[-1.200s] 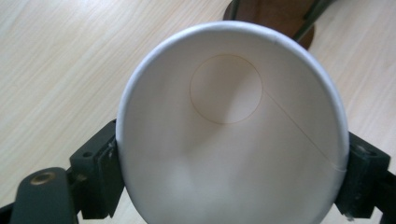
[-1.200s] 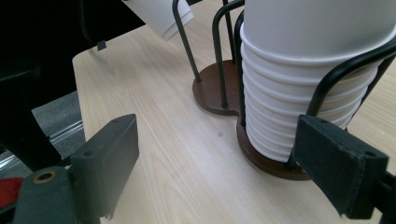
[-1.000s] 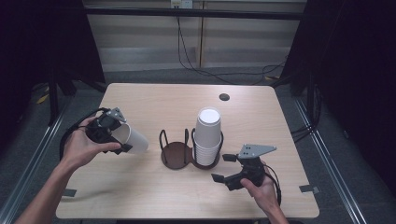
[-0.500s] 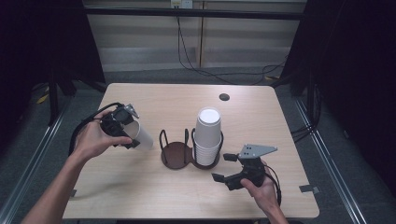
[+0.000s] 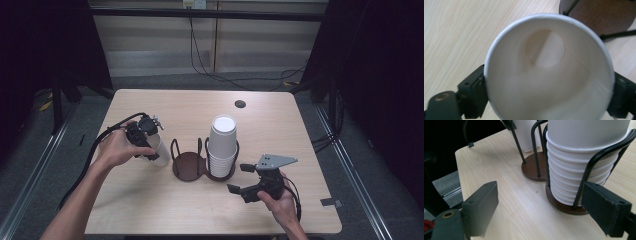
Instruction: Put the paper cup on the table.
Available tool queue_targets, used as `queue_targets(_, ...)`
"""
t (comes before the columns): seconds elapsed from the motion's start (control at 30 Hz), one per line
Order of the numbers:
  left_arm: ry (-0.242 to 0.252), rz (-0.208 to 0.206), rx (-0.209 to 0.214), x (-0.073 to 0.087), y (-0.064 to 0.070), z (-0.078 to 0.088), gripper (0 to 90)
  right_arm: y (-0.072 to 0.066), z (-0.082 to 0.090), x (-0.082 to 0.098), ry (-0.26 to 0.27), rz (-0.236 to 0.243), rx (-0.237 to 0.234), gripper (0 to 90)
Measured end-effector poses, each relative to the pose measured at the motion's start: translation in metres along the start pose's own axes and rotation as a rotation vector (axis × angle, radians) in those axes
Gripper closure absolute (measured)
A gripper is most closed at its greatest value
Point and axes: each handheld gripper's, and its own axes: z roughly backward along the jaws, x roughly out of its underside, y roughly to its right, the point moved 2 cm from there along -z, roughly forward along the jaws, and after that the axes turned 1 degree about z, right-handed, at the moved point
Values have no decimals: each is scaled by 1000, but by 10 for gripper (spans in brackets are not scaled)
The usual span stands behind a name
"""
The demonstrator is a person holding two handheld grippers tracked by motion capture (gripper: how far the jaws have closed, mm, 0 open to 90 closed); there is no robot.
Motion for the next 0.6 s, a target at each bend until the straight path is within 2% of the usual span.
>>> queue_targets(0.13, -2, 6, -1, -4, -1, -2, 90, 0, 0, 0, -4, 3, -3, 148)
queue_targets(0.17, 6, 0, -2, -5, -1, -3, 87, 0, 0, 0, -4, 3, -1, 148)
queue_targets(0.2, 11, -15, -6, -5, 0, -4, 79, 0, 0, 0, 7, 1, 20, 148)
queue_targets(0.37, 49, -8, -7, -5, 0, -9, 72, 4, 2, 2, 20, -20, 39, 147)
queue_targets(0.5, 58, 6, -2, -5, -1, -14, 66, 5, 0, 3, 7, -28, 30, 146)
queue_targets(0.6, 55, 0, 8, -6, 0, -17, 72, 5, -4, 4, -12, -35, 18, 147)
